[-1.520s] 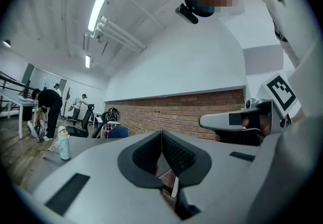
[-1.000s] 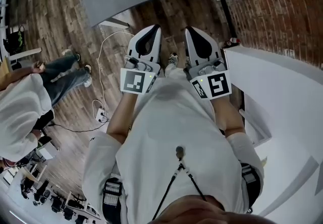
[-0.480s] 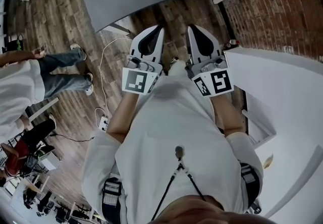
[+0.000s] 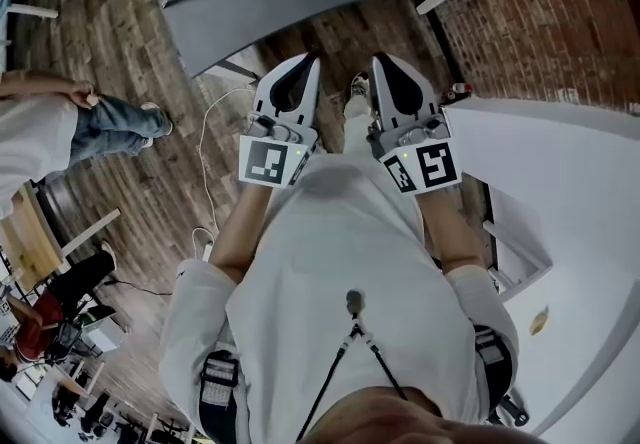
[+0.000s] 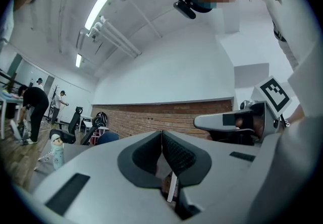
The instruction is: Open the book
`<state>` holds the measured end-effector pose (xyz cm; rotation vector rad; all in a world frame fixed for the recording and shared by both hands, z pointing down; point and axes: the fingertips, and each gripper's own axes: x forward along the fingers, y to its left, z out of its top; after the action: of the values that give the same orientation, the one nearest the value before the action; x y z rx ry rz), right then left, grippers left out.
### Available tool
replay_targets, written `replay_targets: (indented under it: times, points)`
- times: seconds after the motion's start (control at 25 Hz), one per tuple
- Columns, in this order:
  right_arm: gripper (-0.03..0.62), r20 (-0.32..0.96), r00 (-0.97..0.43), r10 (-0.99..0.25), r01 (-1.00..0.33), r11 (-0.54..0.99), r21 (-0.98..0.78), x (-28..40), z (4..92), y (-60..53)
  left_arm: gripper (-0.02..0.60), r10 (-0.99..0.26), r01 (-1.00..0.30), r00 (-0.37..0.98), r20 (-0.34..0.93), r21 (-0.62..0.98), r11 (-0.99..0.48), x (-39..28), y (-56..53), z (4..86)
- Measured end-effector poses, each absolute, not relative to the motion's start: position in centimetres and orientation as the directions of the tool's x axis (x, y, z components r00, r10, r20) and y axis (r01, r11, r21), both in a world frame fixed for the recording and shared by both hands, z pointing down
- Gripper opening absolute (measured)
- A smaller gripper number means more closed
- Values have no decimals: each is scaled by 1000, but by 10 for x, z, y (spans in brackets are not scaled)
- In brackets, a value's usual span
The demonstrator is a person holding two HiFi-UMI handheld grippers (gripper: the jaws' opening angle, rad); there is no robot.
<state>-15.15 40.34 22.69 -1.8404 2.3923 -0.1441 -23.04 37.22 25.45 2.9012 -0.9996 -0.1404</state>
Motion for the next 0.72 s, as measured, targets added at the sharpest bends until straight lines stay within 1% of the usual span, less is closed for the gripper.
replay_targets:
  times: [0.16, 0.32, 0.44, 0.56, 0.72]
  points:
    - [37, -46, -257, -965, -953, 262, -151, -139, 230, 389, 23, -602, -596, 796, -68, 89, -798, -211, 363, 258]
    - [37, -48, -283, -958, -946, 287, -154, -119, 232, 369, 23, -616, -611, 785, -58, 91, -787, -191, 344, 262]
    - [37, -39, -293, -955, -942, 295, -159, -99, 235, 348, 23, -630, -626, 776, -23, 89, -775, -175, 325, 267]
    - [37, -28, -299, -954, -938, 299, -177, -83, 239, 323, 23, -637, -631, 769, -51, 94, -770, -162, 303, 265]
    - [37, -20, -323, -946, -928, 321, -189, -67, 243, 290, 23, -655, -650, 755, -31, 96, -753, -146, 271, 270]
